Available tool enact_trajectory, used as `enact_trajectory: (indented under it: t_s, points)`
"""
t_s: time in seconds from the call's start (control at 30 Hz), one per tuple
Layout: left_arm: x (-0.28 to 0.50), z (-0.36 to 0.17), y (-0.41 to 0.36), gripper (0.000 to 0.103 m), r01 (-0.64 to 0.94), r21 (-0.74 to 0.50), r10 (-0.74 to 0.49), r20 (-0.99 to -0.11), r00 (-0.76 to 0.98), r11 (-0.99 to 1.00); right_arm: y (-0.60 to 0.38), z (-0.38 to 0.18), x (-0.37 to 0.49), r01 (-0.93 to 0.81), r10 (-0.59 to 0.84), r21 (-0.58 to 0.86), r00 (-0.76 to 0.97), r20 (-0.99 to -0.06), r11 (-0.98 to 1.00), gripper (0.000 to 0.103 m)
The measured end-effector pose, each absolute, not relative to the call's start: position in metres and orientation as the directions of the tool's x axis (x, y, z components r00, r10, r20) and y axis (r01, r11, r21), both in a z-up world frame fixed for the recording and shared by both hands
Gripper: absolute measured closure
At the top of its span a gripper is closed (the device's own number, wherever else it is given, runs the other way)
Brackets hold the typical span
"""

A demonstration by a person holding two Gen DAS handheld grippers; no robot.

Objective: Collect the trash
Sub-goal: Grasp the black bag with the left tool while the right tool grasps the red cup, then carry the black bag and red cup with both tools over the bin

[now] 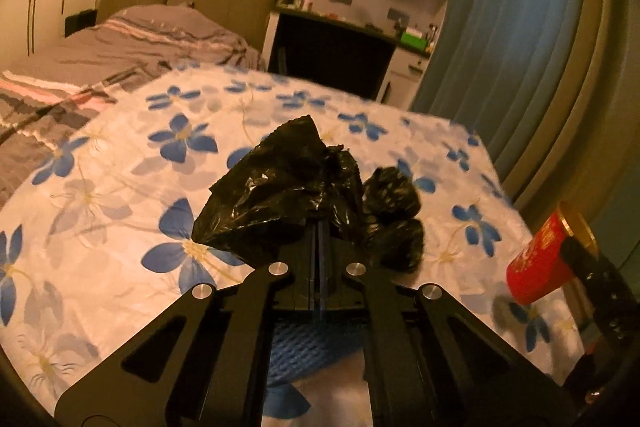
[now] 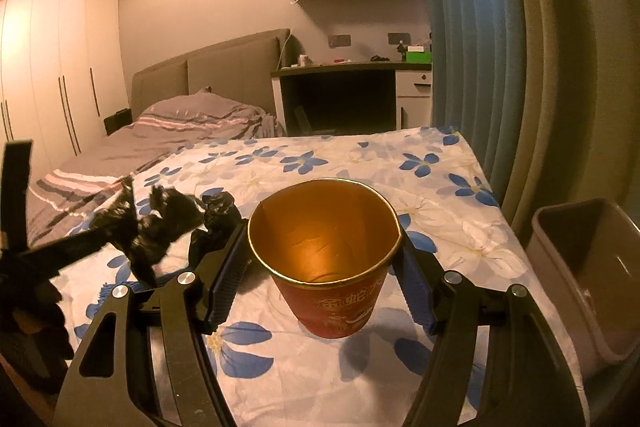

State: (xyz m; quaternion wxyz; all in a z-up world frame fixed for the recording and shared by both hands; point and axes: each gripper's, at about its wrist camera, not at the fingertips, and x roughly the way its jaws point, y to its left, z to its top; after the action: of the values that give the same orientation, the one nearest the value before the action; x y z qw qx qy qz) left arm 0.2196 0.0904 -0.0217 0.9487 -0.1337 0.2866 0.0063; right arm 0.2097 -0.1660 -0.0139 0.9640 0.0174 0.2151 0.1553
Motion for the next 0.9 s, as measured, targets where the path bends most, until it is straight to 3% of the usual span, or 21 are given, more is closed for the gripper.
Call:
enact_trajectory:
  t_s: [0.33, 0.9]
  points:
    - [0.192, 0.023, 0.034, 0.103, 0.051, -0.238, -0.155, -0.442, 0.883, 0.970, -0.197, -0.003, 0.189, -0.255, 0.274, 0.100, 0.890, -0.366, 0.962, 0.035]
    - [0.213, 0.032, -0.161, 0.103, 0.409, -0.213, -0.461, -0.415, 0.784, 0.887, -0.318, 0.003, 0.166, -0.005, 0.030, 0.081, 0.949, -0.313, 0.997, 0.035]
